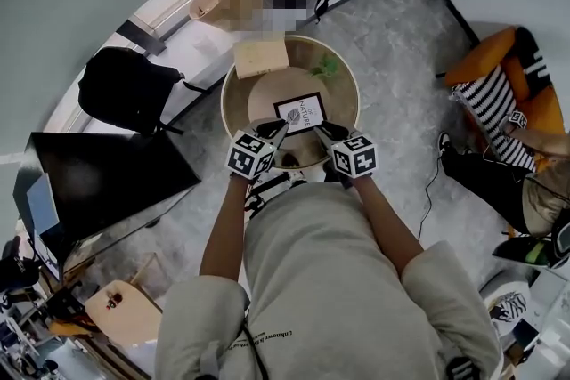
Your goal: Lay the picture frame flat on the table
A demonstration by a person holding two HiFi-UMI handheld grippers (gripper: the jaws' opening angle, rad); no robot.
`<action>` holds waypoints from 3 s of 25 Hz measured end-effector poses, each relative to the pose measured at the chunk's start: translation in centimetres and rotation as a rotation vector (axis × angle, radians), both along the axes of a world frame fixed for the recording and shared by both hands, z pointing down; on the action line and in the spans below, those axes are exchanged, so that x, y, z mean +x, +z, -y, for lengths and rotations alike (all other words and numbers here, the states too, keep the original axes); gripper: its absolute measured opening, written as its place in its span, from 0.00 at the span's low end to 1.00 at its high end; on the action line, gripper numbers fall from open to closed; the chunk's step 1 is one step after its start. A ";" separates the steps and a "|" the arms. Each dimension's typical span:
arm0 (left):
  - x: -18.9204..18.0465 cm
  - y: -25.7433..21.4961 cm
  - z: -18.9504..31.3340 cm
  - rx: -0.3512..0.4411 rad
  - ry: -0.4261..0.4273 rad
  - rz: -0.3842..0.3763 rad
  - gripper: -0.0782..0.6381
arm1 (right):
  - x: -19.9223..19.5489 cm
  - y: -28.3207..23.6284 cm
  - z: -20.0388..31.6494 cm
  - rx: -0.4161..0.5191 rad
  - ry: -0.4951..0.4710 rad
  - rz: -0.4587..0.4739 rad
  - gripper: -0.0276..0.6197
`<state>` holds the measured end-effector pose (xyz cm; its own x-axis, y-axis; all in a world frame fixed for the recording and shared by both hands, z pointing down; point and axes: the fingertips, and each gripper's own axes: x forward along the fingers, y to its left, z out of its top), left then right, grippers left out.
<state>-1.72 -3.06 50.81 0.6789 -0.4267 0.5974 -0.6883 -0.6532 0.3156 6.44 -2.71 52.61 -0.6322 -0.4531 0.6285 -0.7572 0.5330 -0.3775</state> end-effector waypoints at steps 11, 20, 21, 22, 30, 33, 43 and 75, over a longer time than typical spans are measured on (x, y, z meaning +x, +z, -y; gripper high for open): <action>0.1 0.9 -1.4 -0.053 0.003 -0.003 0.14 | 0.4 0.8 -1.0 -0.019 0.016 0.010 0.22; 0.5 1.3 -2.2 -0.065 0.004 -0.004 0.14 | 0.8 1.1 -1.5 -0.024 0.026 0.014 0.15; 0.5 1.3 -2.2 -0.064 0.003 -0.005 0.14 | 0.8 1.1 -1.5 -0.023 0.026 0.014 0.15; 0.6 1.3 -2.3 -0.065 0.001 -0.007 0.14 | 0.9 1.2 -1.5 -0.024 0.026 0.013 0.14; 1.4 1.1 -2.6 -0.068 0.013 -0.019 0.14 | 1.3 1.0 -2.0 -0.041 0.016 0.027 0.09; 1.9 1.2 -2.8 -0.074 0.029 -0.006 0.14 | 1.5 1.1 -2.3 -0.044 0.005 0.017 0.09; 2.7 1.2 -2.6 -0.062 0.052 0.035 0.14 | 2.7 1.1 -2.3 -0.055 0.031 0.021 0.09; 3.0 1.0 -2.4 -0.031 0.090 0.042 0.14 | 2.9 0.4 -1.8 -0.023 0.064 0.025 0.09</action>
<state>1.29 -0.67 51.84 0.6878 -0.3458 0.6382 -0.6400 -0.7037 0.3085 9.31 -0.93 53.01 -0.6184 -0.4788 0.6232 -0.7794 0.4753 -0.4082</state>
